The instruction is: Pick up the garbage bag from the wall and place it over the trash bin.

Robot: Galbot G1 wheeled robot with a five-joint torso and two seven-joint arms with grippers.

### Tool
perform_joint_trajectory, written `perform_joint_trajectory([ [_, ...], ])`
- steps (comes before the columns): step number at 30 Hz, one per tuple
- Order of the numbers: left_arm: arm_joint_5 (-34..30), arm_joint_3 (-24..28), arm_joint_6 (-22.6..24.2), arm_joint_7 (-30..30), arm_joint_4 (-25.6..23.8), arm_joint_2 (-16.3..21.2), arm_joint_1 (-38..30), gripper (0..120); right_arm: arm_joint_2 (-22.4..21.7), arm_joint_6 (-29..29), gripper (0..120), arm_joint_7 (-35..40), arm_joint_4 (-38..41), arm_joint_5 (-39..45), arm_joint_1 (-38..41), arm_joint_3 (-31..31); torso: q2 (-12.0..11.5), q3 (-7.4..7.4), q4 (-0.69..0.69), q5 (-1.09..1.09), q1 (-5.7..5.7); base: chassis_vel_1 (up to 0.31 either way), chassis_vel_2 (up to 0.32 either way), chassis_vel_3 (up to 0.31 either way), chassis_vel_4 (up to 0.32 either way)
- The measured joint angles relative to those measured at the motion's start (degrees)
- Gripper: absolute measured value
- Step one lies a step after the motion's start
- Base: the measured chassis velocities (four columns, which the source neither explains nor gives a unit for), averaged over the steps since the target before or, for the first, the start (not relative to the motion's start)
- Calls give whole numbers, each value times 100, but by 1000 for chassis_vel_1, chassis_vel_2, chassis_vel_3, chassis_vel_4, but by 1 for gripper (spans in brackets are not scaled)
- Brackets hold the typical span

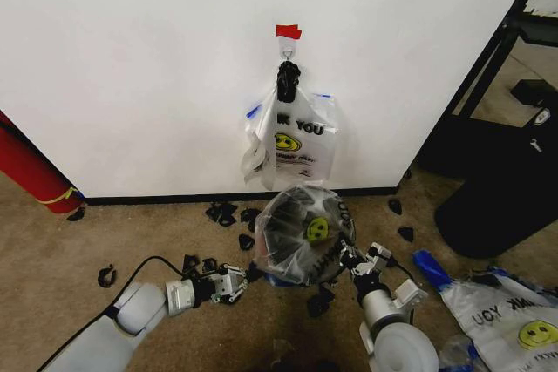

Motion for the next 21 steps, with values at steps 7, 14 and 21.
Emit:
perform_joint_trajectory([
  [7,39,39,-41,160,66,-40,29,0,69,-141,0,123,22,251,70,37,0,0,0,-1,0,0,0,0,0],
  [14,-459,122,-304,134,225,-39,-20,15,179,-350,0,281,-4,681,154,24,0,0,0,-1,0,0,0,0,0],
  [21,-954,-137,-491,880,497,-26,-204,39,271,-530,0,478,-73,1014,302,167,0,0,1,-1,0,0,0,0,0],
])
